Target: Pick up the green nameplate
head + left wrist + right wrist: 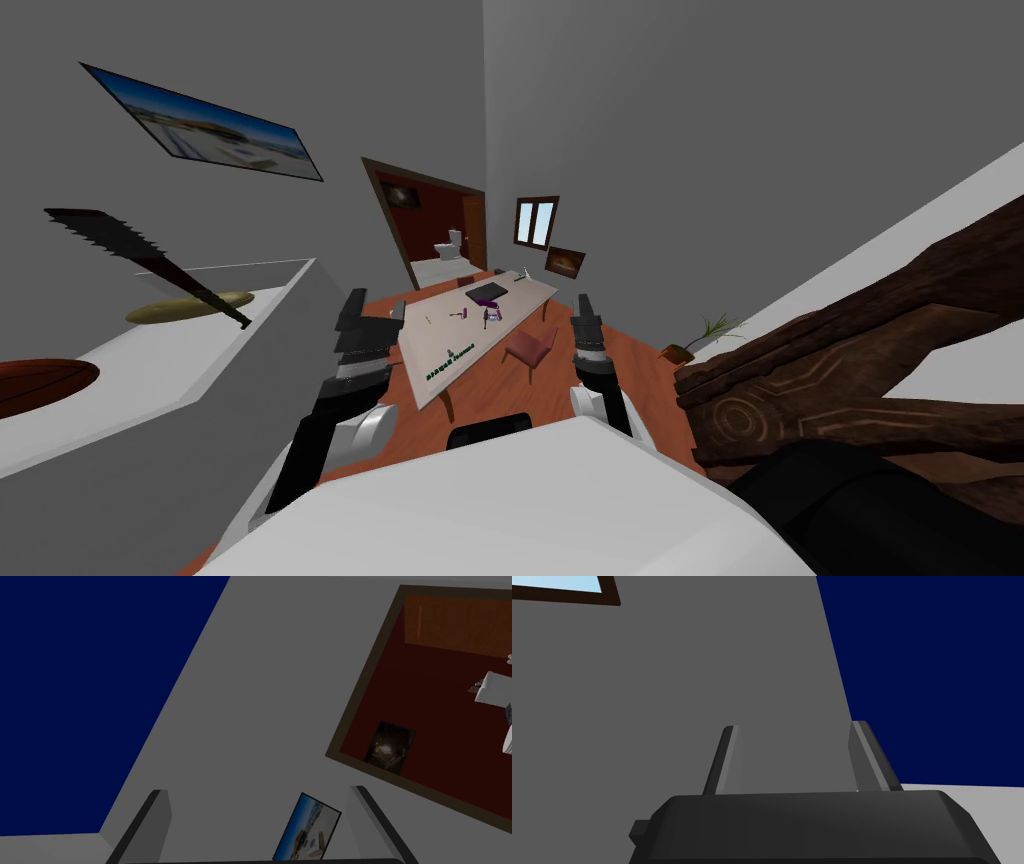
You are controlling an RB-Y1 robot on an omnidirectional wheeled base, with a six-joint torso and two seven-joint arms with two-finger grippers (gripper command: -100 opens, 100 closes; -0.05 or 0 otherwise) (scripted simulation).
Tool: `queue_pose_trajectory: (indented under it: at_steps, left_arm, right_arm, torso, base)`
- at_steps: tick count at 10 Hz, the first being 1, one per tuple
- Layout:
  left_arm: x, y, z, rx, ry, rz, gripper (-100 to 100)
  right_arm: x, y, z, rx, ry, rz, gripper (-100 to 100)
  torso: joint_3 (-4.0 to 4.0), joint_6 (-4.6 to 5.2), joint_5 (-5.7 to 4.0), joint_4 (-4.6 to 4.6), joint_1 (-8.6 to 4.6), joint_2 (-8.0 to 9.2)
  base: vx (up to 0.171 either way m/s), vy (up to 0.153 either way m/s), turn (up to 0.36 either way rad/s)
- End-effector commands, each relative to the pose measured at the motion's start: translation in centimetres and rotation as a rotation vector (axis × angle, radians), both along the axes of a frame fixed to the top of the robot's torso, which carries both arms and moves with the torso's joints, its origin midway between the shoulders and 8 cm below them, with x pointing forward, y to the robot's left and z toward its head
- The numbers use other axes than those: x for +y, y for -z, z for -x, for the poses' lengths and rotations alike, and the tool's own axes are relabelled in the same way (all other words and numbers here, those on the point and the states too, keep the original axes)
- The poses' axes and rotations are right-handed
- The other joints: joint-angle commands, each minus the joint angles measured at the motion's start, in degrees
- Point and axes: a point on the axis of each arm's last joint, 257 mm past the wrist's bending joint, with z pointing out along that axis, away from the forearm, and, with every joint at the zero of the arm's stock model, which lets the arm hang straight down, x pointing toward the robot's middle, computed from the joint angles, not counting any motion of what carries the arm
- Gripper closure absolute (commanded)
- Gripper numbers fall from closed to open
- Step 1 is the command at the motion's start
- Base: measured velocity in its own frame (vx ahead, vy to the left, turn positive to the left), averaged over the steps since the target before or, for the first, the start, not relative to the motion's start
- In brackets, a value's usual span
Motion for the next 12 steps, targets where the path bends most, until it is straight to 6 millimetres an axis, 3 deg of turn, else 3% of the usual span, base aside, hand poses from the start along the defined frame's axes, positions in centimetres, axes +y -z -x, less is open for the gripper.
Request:
queue_pose_trajectory:
  at_steps: [1,8,12]
  left_arm:
    - [0.2,1.7,-1.6,0.051,0.007,0.001,-100]
    - [-0.3,8.2,-7.1,0.231,0.028,-0.007,-100]
    - [-0.2,11.4,-8.7,0.309,0.028,-0.009,-100]
  right_arm:
    - [0.0,0.0,0.0,0.000,0.000,0.000,0]
    - [0.0,0.0,0.0,0.000,0.000,0.000,0]
    - [0.0,0.0,0.0,0.000,0.000,0.000,0]
  torso:
    - [0.00,0.00,0.00,0.00,0.00,0.00]
    - [-0.03,0.00,0.00,-0.01,0.03,-0.05]
    - [-0.04,0.00,0.01,-0.01,0.04,-0.07]
  base:
    - [-0.023,-0.017,0.028]
    - [-0.018,-0.017,0.022]
    - [-0.007,-0.010,0.019]
